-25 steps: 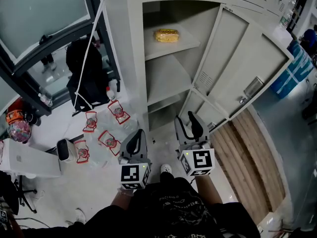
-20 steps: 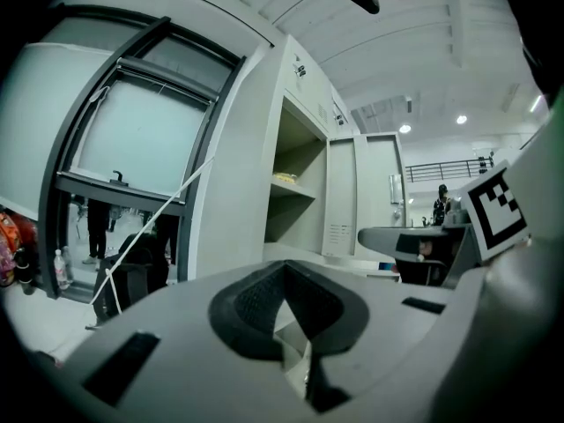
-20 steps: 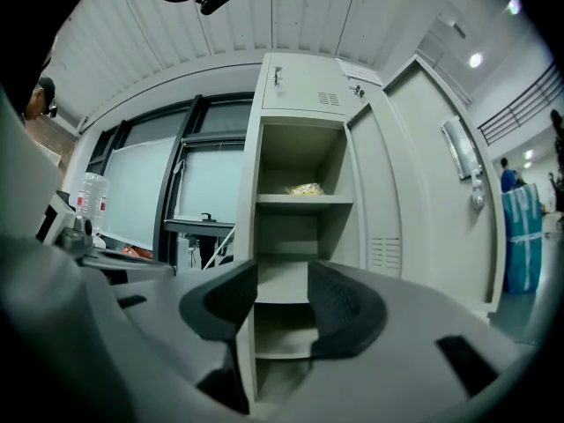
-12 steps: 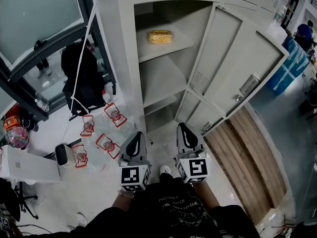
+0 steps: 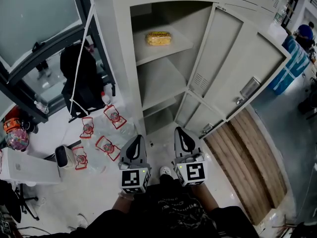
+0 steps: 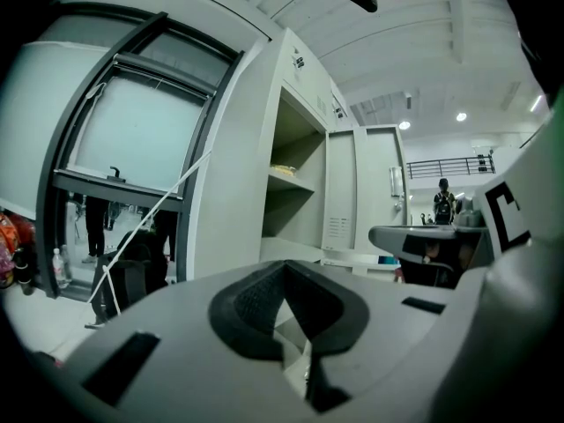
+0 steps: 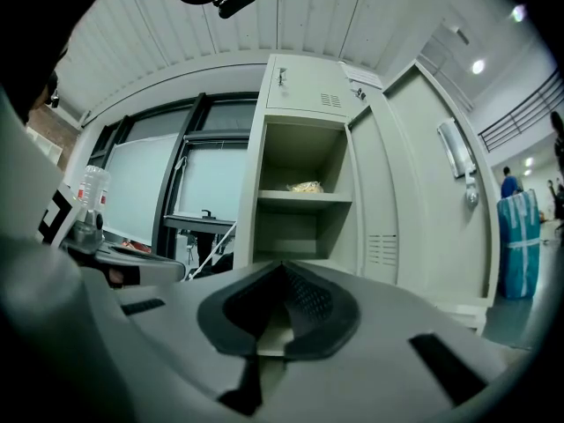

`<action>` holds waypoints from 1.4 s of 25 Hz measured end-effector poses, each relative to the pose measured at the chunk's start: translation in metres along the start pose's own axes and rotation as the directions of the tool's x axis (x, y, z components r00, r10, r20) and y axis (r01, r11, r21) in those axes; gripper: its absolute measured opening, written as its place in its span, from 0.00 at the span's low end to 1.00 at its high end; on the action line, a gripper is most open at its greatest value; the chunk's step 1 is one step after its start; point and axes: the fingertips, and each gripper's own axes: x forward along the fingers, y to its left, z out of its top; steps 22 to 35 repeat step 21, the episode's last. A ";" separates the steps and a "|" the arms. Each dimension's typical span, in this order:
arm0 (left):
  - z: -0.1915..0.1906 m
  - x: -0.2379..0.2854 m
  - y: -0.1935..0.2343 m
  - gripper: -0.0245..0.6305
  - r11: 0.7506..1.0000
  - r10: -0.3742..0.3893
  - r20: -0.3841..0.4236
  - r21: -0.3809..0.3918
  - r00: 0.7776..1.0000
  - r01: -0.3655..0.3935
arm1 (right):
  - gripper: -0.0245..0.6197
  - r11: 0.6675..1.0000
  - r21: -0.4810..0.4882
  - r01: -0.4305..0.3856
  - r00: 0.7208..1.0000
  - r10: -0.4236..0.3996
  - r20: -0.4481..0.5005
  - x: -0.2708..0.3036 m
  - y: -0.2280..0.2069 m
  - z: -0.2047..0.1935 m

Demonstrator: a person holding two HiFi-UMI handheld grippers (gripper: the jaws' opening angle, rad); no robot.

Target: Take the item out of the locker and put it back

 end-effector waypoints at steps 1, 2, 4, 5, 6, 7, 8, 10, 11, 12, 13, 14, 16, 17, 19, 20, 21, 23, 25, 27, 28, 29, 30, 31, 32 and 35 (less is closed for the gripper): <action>-0.001 0.001 0.001 0.05 1.000 0.002 -0.001 0.000 1.000 -0.002 | 0.04 1.000 0.000 0.000 1.000 0.000 0.007 0.001 0.000 0.001; -0.001 0.002 0.001 0.05 1.000 0.004 -0.001 -0.001 1.000 -0.004 | 0.04 1.000 0.000 -0.002 1.000 0.002 0.019 0.003 -0.001 0.004; -0.002 0.005 0.002 0.05 1.000 0.006 -0.003 -0.002 1.000 -0.006 | 0.04 1.000 0.000 -0.003 0.999 0.003 0.034 0.005 -0.002 0.007; -0.002 0.006 0.002 0.05 1.000 0.006 -0.003 -0.001 1.000 -0.006 | 0.04 1.000 -0.001 -0.003 0.999 0.003 0.037 0.005 -0.002 0.007; -0.002 0.007 0.002 0.05 1.000 0.005 -0.003 0.000 1.000 -0.005 | 0.04 1.000 -0.001 -0.002 0.999 0.002 0.038 0.006 -0.003 0.007; -0.002 0.009 0.002 0.05 1.000 0.004 -0.002 0.003 1.000 -0.004 | 0.04 1.000 -0.002 -0.001 0.999 0.001 0.039 0.007 -0.004 0.007; -0.001 0.010 0.001 0.05 1.000 0.002 -0.002 0.005 1.000 -0.002 | 0.04 1.000 -0.002 0.000 0.999 0.000 0.040 0.008 -0.005 0.007; -0.001 0.013 0.001 0.05 1.000 0.001 0.000 0.008 1.000 -0.001 | 0.04 1.000 -0.003 0.003 0.999 -0.003 0.039 0.010 -0.009 0.006; -0.001 0.015 0.001 0.05 1.000 0.002 0.001 0.010 1.000 -0.002 | 0.04 1.000 -0.004 0.005 0.999 -0.005 0.033 0.011 -0.011 0.004; -0.001 0.016 0.001 0.05 1.000 0.003 0.003 0.012 1.000 -0.003 | 0.04 1.000 -0.005 0.007 1.000 -0.007 0.026 0.011 -0.013 0.003; -0.001 0.017 0.001 0.05 1.000 0.003 0.003 0.015 1.000 -0.003 | 0.04 1.000 -0.005 0.008 1.000 -0.008 0.022 0.012 -0.015 0.001; -0.001 0.019 0.001 0.05 1.000 0.004 0.002 0.016 1.000 -0.004 | 0.04 1.000 -0.005 0.007 1.000 -0.007 0.027 0.013 -0.016 0.002; -0.002 0.021 0.001 0.05 1.000 0.008 -0.002 0.014 1.000 -0.008 | 0.04 1.000 -0.001 0.004 0.999 -0.004 0.038 0.015 -0.017 0.004; -0.001 0.022 0.001 0.05 1.000 0.009 -0.002 0.013 1.000 -0.009 | 0.04 1.000 0.001 0.002 0.999 -0.002 0.038 0.017 -0.017 0.004; 0.000 0.025 0.001 0.05 1.000 0.011 -0.002 0.014 1.000 -0.011 | 0.04 1.000 -0.002 -0.004 0.999 0.004 0.033 0.020 -0.017 0.002; 0.000 0.026 0.001 0.05 1.000 0.012 -0.002 0.014 1.000 -0.012 | 0.04 1.000 -0.006 -0.008 1.000 0.008 0.029 0.021 -0.017 0.001; 0.001 0.027 0.002 0.05 1.000 0.014 -0.002 0.014 1.000 -0.014 | 0.04 1.000 -0.010 -0.012 1.000 0.012 0.025 0.023 -0.017 0.001; 0.001 0.027 0.002 0.05 1.000 0.014 -0.002 0.014 1.000 -0.014 | 0.04 1.000 -0.010 -0.012 1.000 0.012 0.025 0.023 -0.017 0.001; 0.001 0.027 0.002 0.05 1.000 0.014 -0.002 0.014 1.000 -0.014 | 0.04 1.000 -0.010 -0.012 1.000 0.012 0.025 0.023 -0.017 0.001; 0.001 0.027 0.002 0.05 1.000 0.014 -0.002 0.014 1.000 -0.014 | 0.04 1.000 -0.010 -0.012 1.000 0.012 0.025 0.023 -0.017 0.001; 0.001 0.027 0.002 0.05 1.000 0.014 -0.002 0.014 1.000 -0.014 | 0.04 1.000 -0.010 -0.012 1.000 0.012 0.025 0.023 -0.017 0.001; 0.001 0.027 0.002 0.05 1.000 0.014 -0.002 0.014 1.000 -0.014 | 0.04 1.000 -0.010 -0.012 1.000 0.012 0.025 0.023 -0.017 0.001; 0.001 0.027 0.002 0.05 1.000 0.014 -0.002 0.014 1.000 -0.014 | 0.04 1.000 -0.010 -0.012 1.000 0.012 0.025 0.023 -0.017 0.001; 0.001 0.027 0.002 0.05 1.000 0.014 -0.002 0.014 1.000 -0.014 | 0.04 1.000 -0.010 -0.012 1.000 0.012 0.025 0.023 -0.017 0.001; 0.001 0.027 0.002 0.05 1.000 0.014 -0.002 0.014 1.000 -0.014 | 0.04 1.000 -0.010 -0.012 1.000 0.012 0.025 0.023 -0.017 0.001; 0.001 0.027 0.002 0.05 1.000 0.014 -0.002 0.014 1.000 -0.014 | 0.04 1.000 -0.010 -0.012 1.000 0.012 0.025 0.023 -0.017 0.001</action>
